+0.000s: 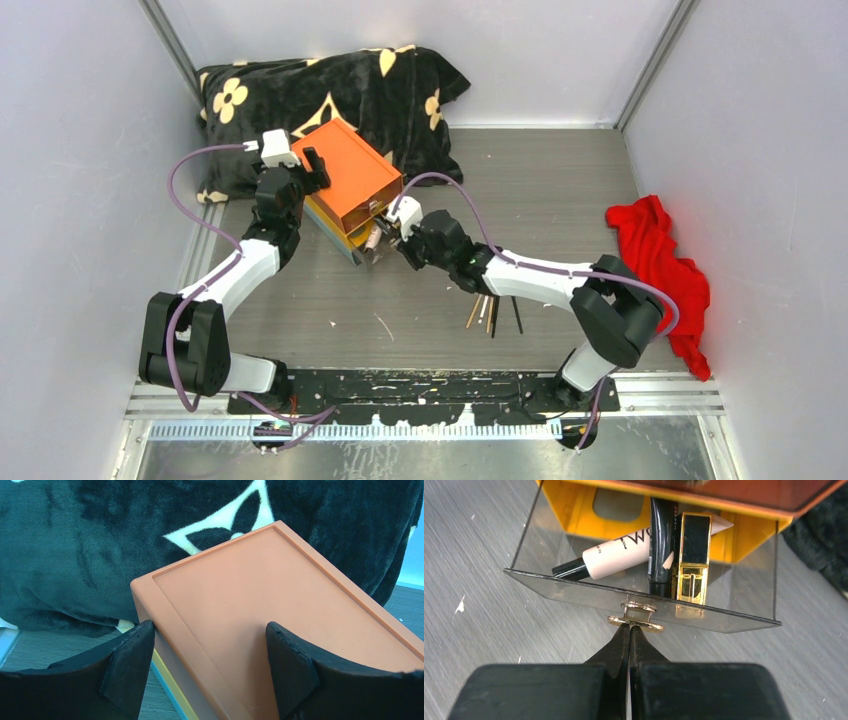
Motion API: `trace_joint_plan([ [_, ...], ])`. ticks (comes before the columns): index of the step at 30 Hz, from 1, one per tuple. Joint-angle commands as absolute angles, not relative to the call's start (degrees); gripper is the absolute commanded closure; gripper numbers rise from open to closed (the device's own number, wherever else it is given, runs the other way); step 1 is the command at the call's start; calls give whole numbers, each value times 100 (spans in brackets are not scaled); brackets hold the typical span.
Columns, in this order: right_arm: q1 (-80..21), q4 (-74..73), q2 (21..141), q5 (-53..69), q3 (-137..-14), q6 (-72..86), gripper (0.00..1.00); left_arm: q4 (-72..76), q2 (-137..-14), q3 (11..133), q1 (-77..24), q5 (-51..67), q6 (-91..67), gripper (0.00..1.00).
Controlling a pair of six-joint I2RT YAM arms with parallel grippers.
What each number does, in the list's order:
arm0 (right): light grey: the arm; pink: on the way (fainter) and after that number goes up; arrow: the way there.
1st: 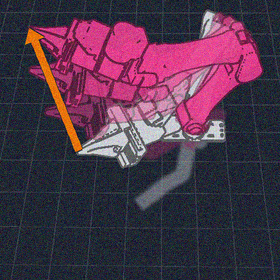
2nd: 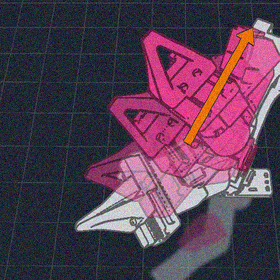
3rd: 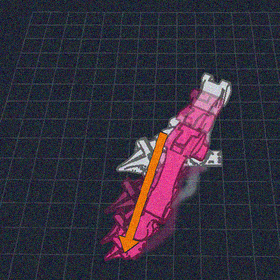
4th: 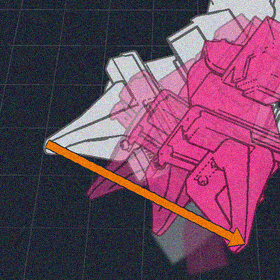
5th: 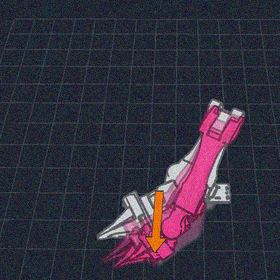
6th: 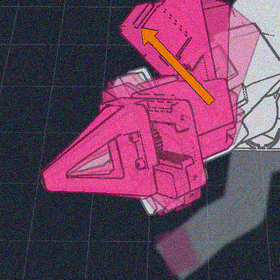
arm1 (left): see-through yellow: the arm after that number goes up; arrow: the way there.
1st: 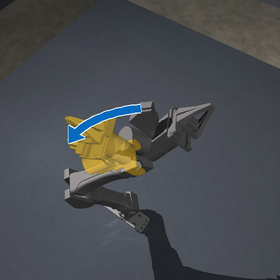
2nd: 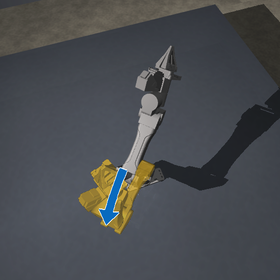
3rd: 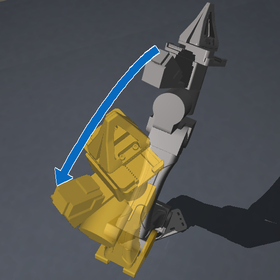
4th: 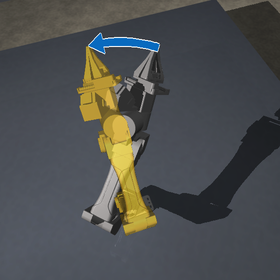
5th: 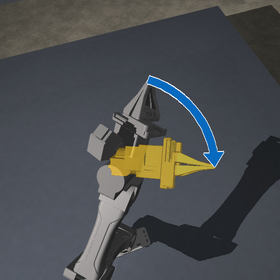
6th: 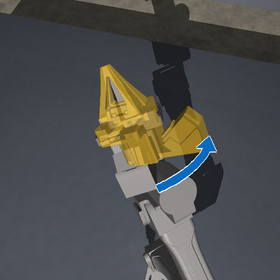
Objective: Organize the makeup
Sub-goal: Close the drawer in the storage box.
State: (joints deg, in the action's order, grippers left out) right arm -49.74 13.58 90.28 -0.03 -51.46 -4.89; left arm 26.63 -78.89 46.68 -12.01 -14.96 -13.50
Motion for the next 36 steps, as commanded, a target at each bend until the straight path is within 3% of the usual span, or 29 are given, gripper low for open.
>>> trace_joint_plan([
  [1,-4923,2013,9264,33,-5802,-737,99,976,-8309,4342,-1362,-719,-1078,22],
  [14,-4817,2496,10529,-10,-6812,-905,99,979,-8307,4342,-1362,-712,-1079,22],
  [22,-4825,2094,9675,-262,-6273,-844,98,976,-8323,4341,-1361,-717,-1074,22],
  [26,-4827,2450,8703,-670,-5243,-853,77,976,-8318,4349,-1362,-716,-1079,22],
  [28,-4815,2882,8350,-975,-4689,-801,55,967,-8321,4351,-1362,-714,-1078,22],
  [30,-4798,3091,8204,-1294,-4347,-719,42,967,-8331,4351,-1360,-718,-1076,22],
  [33,-4714,2950,8288,-1558,-4252,-492,3,967,-8321,4350,-1362,-721,-1080,22],
  [36,-4631,2915,8440,-1305,-4236,-323,0,971,-8321,4346,-1360,-719,-1077,22],
])
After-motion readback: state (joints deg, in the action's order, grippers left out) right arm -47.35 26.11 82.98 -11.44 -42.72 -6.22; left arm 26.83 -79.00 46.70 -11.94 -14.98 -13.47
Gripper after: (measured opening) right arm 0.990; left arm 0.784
